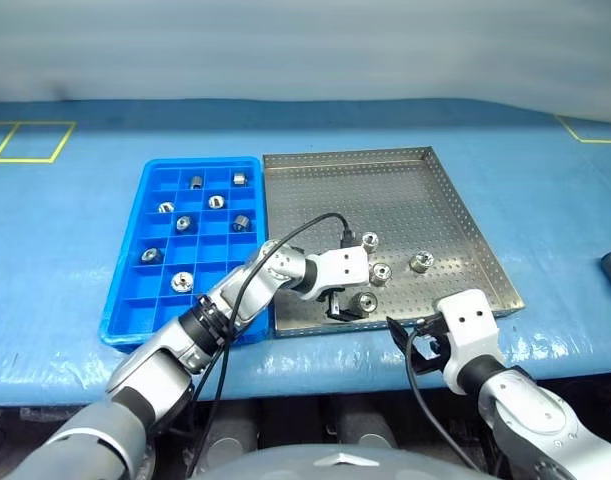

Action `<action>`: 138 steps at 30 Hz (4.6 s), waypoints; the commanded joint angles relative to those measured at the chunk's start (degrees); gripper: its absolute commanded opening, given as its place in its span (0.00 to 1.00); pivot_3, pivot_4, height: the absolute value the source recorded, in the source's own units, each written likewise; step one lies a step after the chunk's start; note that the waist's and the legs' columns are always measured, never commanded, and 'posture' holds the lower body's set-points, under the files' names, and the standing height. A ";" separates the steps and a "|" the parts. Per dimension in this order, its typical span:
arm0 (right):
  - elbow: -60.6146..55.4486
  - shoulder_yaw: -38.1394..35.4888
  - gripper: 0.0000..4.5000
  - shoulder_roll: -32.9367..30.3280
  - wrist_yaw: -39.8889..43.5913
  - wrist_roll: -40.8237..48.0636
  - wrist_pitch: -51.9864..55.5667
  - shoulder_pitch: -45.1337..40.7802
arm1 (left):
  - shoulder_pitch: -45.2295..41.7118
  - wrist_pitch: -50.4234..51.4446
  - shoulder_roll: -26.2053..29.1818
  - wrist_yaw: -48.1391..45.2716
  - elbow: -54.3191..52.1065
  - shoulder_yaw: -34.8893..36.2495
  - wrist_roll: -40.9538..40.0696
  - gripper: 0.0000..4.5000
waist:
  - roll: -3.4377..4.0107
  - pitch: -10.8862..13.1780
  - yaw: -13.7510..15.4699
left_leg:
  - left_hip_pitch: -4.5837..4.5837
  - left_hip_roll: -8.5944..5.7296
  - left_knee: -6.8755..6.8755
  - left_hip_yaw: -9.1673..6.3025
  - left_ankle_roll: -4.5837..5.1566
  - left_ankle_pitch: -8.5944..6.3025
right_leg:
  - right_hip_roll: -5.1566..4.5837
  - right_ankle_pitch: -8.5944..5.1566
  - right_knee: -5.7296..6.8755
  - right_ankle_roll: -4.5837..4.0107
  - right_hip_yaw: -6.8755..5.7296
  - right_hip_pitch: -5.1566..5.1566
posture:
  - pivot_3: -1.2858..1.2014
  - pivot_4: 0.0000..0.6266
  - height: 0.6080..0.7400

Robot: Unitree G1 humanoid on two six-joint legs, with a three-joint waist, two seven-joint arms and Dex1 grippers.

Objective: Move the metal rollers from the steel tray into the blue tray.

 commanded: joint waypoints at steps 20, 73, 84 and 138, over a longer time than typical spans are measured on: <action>-2.30 0.54 1.00 -3.73 -7.78 6.83 -2.51 -0.46 | 1.53 -7.37 -7.19 -3.53 6.85 -2.91 5.71 0.55 | 0.03 -0.04 0.04 | -0.04 -0.06 0.01 0.00 0.14 -0.10 | -0.02 -0.10 -0.04 0.12 0.05 0.03 | 0.45 0.24 1.00; 27.55 31.56 1.00 3.21 29.72 -8.56 -7.07 -49.20 | 40.21 44.06 15.45 32.29 -57.34 42.43 -3.85 0.40 | -0.09 0.10 16.77 | -0.08 0.01 -0.06 -0.21 0.02 -0.07 | -0.03 -0.13 -0.03 0.00 -0.40 -0.02 | 0.71 0.24 1.00; 24.25 27.97 1.00 3.80 28.13 -9.69 -4.69 -45.38 | 34.15 42.68 11.29 31.04 -56.36 42.75 -10.35 1.00 | -0.06 0.07 20.79 | -0.19 -0.01 -0.13 -0.04 -0.24 -0.20 | 0.01 -0.25 -0.05 -0.19 -0.63 -0.13 | 0.68 0.24 1.00; 44.58 -0.30 0.65 29.88 -5.42 -22.75 6.20 -44.97 | 31.17 6.66 -3.16 24.39 -33.82 15.39 -15.28 1.00 | 0.14 0.02 3.35 | 0.04 -0.05 -0.11 -0.14 -0.17 -0.16 | 0.18 -0.17 0.05 -0.20 -0.25 0.03 | 0.57 0.24 1.00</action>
